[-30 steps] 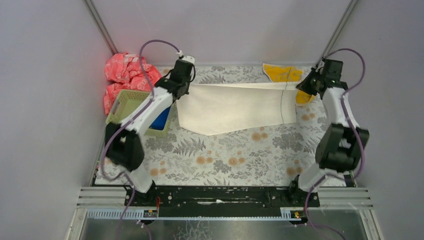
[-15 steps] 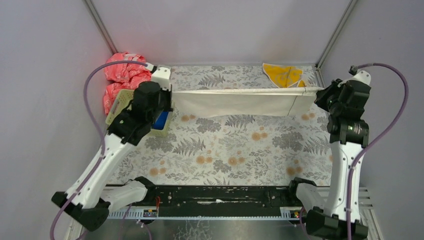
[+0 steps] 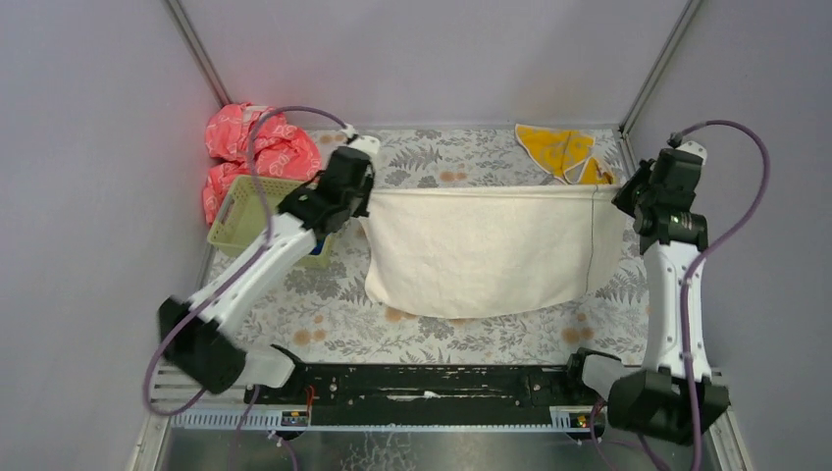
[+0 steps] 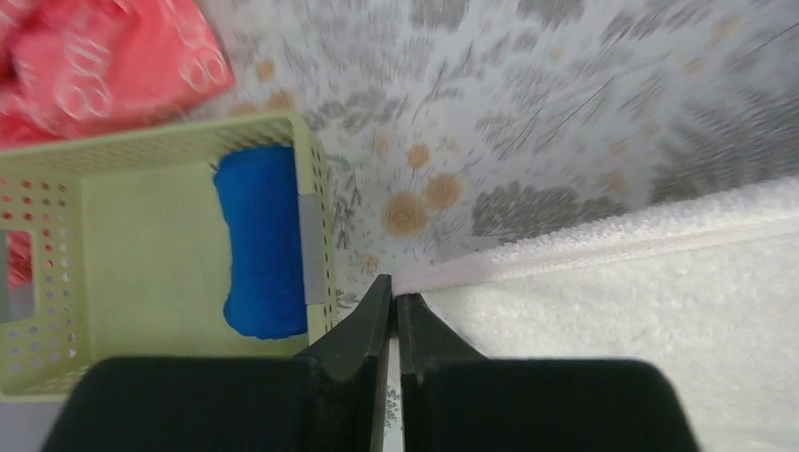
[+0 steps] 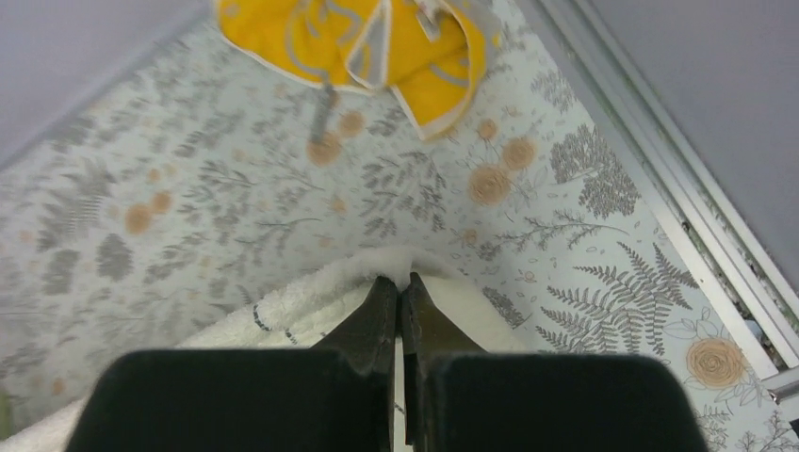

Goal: Roll the towels
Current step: Flatten out the towel at the center of the board, then fold the towel at the center of the board.

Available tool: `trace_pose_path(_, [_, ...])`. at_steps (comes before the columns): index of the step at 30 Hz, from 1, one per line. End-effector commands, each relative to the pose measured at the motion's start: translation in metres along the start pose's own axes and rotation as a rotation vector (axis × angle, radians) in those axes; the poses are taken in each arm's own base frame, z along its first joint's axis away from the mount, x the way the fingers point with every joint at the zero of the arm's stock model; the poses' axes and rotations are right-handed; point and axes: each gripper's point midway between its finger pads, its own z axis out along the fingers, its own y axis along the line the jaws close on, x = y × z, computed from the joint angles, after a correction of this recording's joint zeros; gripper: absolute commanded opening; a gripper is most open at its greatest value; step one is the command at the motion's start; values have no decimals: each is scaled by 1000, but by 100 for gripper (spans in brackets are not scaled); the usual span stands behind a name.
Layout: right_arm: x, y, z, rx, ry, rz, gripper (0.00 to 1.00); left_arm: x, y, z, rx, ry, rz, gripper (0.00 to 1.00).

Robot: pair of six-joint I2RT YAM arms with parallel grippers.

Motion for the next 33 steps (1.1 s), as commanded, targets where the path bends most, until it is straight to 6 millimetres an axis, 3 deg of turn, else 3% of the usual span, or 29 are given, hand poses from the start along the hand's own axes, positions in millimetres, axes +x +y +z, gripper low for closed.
trace_pose_path(1, [17,-30,66,141,48,-27,0,39,8,73,-148,206,85,0])
trace_pose_path(3, [37,-37,104,169,119,-34,0,53,5,109,-193,287,126,0])
trace_pose_path(8, [67,-40,180,164,222,-65,0,78,3,186,-243,411,194,0])
trace_pose_path(12, [84,-36,228,129,303,-95,0,77,7,223,-223,406,173,0])
trace_pose_path(15, [89,-32,248,106,331,-100,0,79,15,240,-231,413,187,0])
trace_pose_path(18, [89,-31,257,100,339,-111,0,85,21,246,-242,425,194,0])
trace_pose_path(26, [89,-35,255,97,371,-111,0,85,26,232,-235,386,163,0])
trace_pose_path(33, [101,-29,232,71,440,-57,0,88,22,199,-205,397,96,1])
